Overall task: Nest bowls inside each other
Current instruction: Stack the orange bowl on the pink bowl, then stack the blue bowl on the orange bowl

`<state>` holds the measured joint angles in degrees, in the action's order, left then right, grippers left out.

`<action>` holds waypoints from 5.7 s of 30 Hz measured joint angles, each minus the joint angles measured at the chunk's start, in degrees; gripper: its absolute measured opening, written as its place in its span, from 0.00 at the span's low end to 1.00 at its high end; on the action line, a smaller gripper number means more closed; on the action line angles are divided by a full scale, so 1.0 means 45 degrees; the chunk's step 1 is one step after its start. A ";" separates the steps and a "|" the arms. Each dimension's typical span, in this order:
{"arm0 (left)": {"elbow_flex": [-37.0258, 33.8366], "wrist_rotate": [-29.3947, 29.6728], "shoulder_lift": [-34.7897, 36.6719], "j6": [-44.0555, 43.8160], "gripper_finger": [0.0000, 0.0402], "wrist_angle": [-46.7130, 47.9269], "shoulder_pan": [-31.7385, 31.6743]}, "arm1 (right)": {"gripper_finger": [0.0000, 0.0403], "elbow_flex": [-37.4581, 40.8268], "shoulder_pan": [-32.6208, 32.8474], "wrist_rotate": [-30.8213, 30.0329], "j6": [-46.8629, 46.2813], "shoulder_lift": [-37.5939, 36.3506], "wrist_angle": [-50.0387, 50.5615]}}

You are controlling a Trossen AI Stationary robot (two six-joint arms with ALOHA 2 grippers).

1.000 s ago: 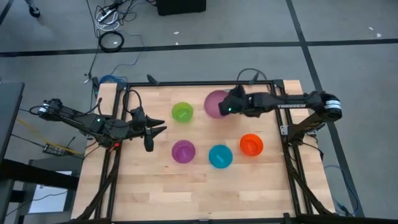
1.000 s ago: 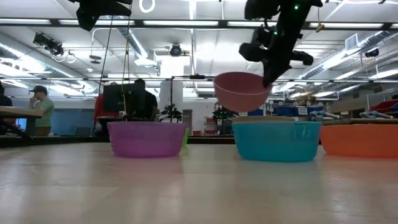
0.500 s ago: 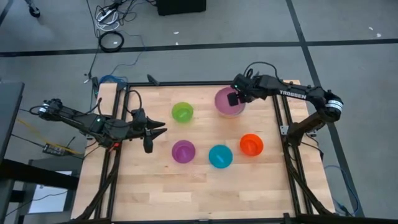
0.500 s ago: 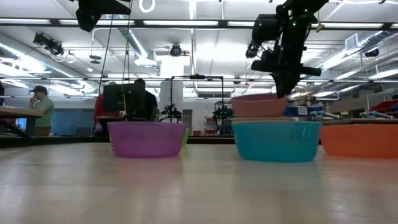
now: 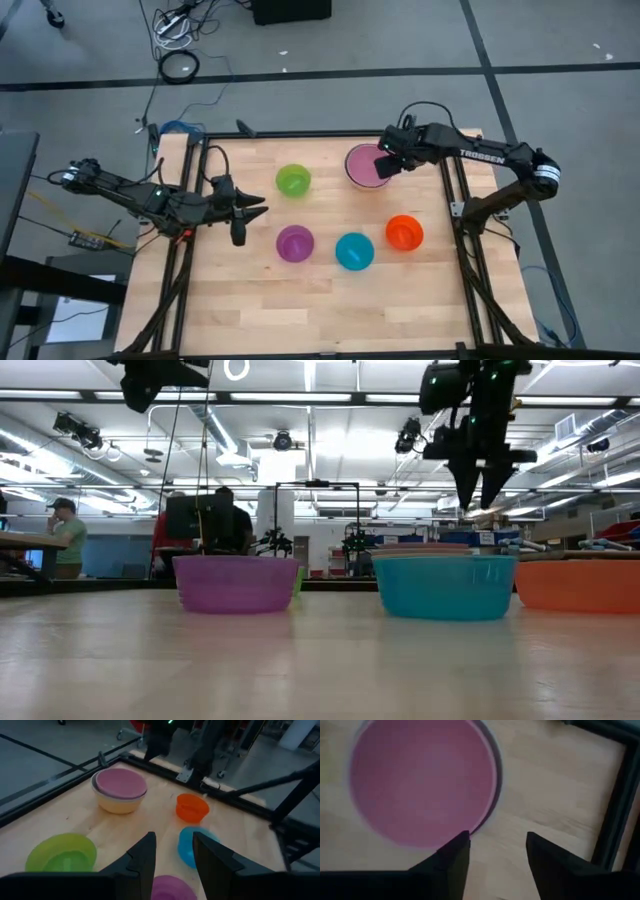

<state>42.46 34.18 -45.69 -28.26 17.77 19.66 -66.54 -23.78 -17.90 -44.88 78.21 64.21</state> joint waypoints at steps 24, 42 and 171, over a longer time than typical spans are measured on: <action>0.0000 0.0294 -0.0015 -0.0622 0.34 0.1950 -0.0034 | 0.44 -0.0005 1.1453 0.1232 -0.6443 0.1641 0.1480; 0.0000 0.0294 -0.0015 -0.0784 0.34 0.1987 -0.0015 | 0.44 0.0000 1.1041 0.1466 -0.5080 0.4934 0.0907; 0.0005 0.0435 -0.0010 -0.0113 0.34 0.0221 -0.0010 | 0.00 -0.0767 0.7124 -0.1451 -0.0990 0.2582 -0.1523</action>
<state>42.48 36.14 -45.74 -28.77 18.76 19.62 -69.99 8.28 -24.42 -49.33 89.83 57.36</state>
